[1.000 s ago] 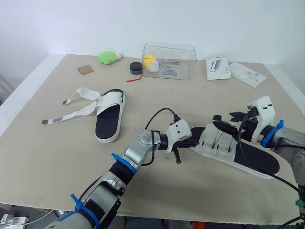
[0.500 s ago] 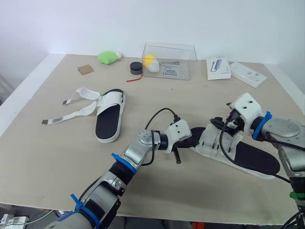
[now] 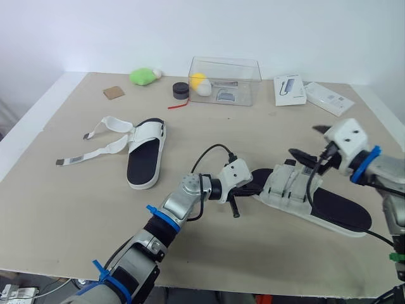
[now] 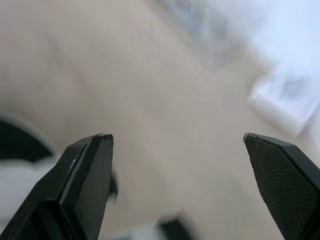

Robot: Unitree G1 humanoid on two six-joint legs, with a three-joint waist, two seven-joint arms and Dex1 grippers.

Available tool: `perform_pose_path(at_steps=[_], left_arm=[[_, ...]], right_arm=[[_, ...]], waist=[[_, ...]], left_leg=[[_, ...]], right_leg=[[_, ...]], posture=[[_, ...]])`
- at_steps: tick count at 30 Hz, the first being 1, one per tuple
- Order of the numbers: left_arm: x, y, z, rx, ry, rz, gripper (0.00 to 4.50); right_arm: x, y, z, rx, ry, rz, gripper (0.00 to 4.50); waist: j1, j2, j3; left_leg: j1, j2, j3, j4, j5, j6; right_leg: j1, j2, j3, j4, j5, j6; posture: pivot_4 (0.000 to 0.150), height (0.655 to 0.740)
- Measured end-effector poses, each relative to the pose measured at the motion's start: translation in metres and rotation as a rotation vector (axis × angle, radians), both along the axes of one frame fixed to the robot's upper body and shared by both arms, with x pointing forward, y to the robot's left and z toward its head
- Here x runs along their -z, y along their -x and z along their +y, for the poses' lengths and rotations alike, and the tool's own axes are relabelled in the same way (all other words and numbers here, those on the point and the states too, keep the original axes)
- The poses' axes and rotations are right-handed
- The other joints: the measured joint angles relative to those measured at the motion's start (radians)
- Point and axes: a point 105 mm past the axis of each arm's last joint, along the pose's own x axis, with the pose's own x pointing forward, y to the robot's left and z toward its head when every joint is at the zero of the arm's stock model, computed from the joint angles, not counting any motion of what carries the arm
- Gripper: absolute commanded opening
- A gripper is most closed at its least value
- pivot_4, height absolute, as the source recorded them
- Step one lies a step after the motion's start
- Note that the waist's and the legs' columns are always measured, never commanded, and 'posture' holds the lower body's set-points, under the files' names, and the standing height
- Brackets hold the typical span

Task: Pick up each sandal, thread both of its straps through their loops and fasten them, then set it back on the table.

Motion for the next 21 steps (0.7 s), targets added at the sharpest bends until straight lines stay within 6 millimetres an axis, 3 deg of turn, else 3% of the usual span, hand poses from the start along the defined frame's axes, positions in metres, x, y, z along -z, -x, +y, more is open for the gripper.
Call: perform_pose_path(at_steps=[3,4,5,6,7,10,11,13,17,21], left_arm=[[-0.007,0.000,0.003,-0.008,0.053,0.031,0.80],[-0.018,-0.003,0.009,-0.031,0.109,0.042,1.18],[-0.023,-0.004,0.011,-0.037,0.129,0.038,1.83],[-0.034,-0.006,0.016,-0.049,0.174,0.026,2.01],[-0.036,-0.006,0.016,-0.048,0.180,0.025,2.08],[-0.056,-0.007,0.030,-0.072,0.253,0.005,3.46],[-0.057,-0.008,0.033,-0.083,0.258,0.004,3.63],[-0.056,-0.008,0.046,-0.109,0.260,0.004,4.46],[-0.044,-0.012,0.064,-0.161,0.232,0.040,4.46],[-0.045,-0.009,0.063,-0.153,0.238,0.043,4.46]], right_arm=[[0.000,0.016,-0.005,-0.087,0.150,-0.120,4.50],[0.016,0.028,-0.018,-0.127,0.328,-0.180,4.50],[0.022,0.031,-0.022,-0.138,0.373,-0.182,4.50],[0.032,0.038,-0.027,-0.174,0.458,-0.215,4.50],[0.033,0.040,-0.027,-0.183,0.473,-0.225,4.50],[0.042,0.056,-0.041,-0.243,0.638,-0.310,4.50],[0.043,0.059,-0.041,-0.254,0.648,-0.321,4.50],[0.049,0.067,-0.046,-0.279,0.696,-0.357,4.50],[0.056,0.078,-0.051,-0.336,0.766,-0.387,4.50],[0.060,0.080,-0.041,-0.415,0.801,-0.419,4.50]], waist=[[0.001,0.000,0.000],[0.001,0.000,0.000],[0.001,0.000,0.000],[-0.002,0.002,0.000],[-0.003,0.002,0.000],[-0.005,0.003,0.000],[-0.008,0.002,0.000],[-0.008,0.002,0.000],[-0.009,0.002,0.000],[-0.016,0.001,0.000]], left_leg=[[0.000,0.000,0.000,-0.001,0.000,0.000],[0.000,-0.001,0.000,0.000,0.000,0.000],[0.000,-0.001,0.000,0.000,0.000,0.000],[0.001,-0.001,0.001,0.000,0.000,0.000],[0.001,-0.001,0.001,0.000,0.000,0.000],[0.005,-0.001,0.001,-0.001,0.001,0.000],[0.010,0.000,0.001,-0.001,0.001,0.000],[0.011,-0.001,0.002,0.000,0.001,0.000],[0.012,-0.001,0.002,0.000,0.001,0.000],[0.013,-0.002,0.002,0.000,0.001,0.000]], right_leg=[[0.000,0.000,0.000,0.000,-0.001,0.000],[0.000,-0.001,0.000,0.000,-0.001,0.001],[0.000,-0.001,0.000,0.000,-0.001,0.001],[0.000,-0.001,0.001,0.000,0.000,0.000],[0.000,-0.001,0.001,0.000,0.000,0.000],[0.002,0.000,0.001,0.000,0.001,-0.001],[0.008,0.000,0.001,0.000,-0.002,-0.006],[0.010,-0.002,0.001,0.000,-0.003,-0.007],[0.011,-0.002,0.002,0.000,-0.003,-0.007],[0.012,-0.002,0.002,0.000,-0.003,-0.007]], posture=[[0.150,0.7400],[0.150,0.7400],[0.150,0.7400],[0.150,0.7400],[0.150,0.7400],[0.150,0.7400],[0.150,0.7400],[0.150,0.7400],[0.150,0.7400],[0.150,0.7400]])
